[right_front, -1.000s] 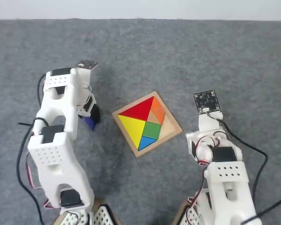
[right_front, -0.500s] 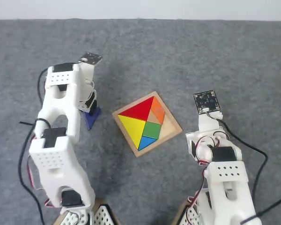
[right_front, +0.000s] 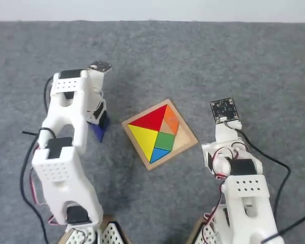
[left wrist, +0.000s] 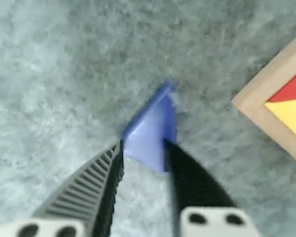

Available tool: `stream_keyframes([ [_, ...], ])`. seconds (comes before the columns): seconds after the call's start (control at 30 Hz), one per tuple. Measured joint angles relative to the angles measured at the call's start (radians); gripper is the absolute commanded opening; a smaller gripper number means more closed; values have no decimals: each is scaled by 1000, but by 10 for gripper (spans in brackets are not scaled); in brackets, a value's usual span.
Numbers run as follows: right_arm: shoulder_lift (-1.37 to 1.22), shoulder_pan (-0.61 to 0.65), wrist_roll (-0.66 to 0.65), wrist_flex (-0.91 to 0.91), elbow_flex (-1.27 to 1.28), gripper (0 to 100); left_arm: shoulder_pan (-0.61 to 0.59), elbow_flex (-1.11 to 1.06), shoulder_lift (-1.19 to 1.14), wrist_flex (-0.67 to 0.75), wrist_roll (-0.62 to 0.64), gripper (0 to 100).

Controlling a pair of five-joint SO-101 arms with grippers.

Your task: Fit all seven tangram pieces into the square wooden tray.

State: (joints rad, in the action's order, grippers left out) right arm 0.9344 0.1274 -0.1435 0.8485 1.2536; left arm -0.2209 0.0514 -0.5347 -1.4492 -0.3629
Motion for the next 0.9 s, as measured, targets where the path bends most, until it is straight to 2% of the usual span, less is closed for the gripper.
stream_keyframes([
  [0.27,0,0,0,0,0,9,-52,-6,-46,2,-25,217],
  [0.6,0,0,0,0,0,9,-46,-2,-48,-23,-31,18],
  [0.77,0,0,0,0,0,9,-58,-5,9,-52,-26,13],
  [0.9,0,0,0,0,0,9,-23,-6,106,-95,-26,13],
])
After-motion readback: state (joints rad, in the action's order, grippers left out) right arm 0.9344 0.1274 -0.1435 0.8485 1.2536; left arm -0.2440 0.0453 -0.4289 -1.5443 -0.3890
